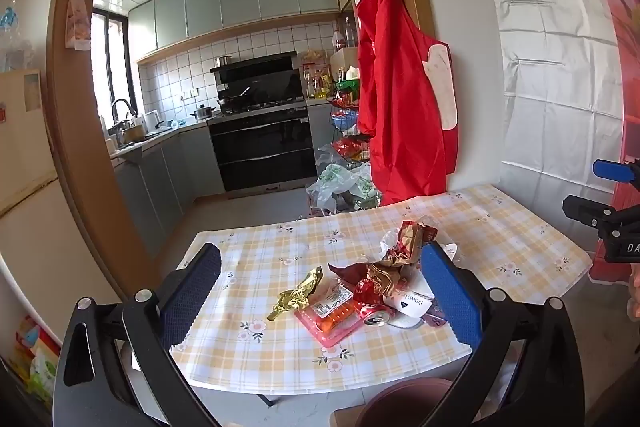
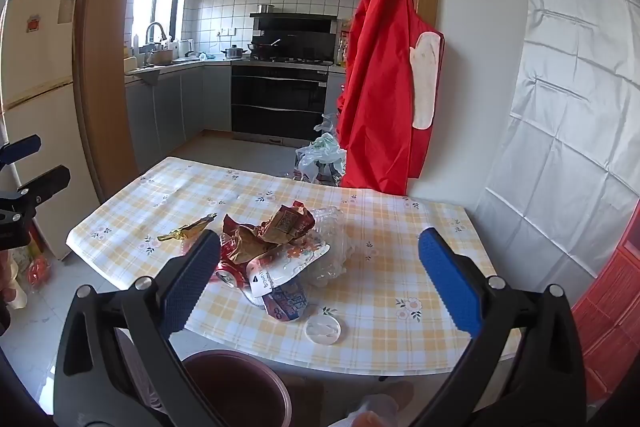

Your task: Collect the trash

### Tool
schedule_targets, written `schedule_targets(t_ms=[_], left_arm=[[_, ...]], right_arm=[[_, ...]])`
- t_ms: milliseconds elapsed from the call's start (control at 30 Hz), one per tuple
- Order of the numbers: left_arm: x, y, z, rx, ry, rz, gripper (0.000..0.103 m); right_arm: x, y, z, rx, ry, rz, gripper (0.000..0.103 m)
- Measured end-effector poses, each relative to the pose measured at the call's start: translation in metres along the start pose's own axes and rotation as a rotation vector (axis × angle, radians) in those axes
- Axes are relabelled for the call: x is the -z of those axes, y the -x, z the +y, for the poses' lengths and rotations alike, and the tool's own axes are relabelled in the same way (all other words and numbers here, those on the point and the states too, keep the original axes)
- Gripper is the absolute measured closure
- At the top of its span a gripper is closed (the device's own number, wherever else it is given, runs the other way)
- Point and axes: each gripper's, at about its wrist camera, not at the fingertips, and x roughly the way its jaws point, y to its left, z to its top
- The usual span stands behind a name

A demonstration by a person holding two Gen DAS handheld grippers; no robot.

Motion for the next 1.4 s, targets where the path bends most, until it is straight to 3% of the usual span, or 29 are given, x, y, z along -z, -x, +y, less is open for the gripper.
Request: schedule_targets(t_ms=[1400], left_arm=[[0.0038, -0.0004, 0.0105, 0.007, 0.018, 0.027, 0.005]], right_arm=[[0.0009, -0.0002, 0.0005, 0.011, 0.006, -0.002, 0.006]])
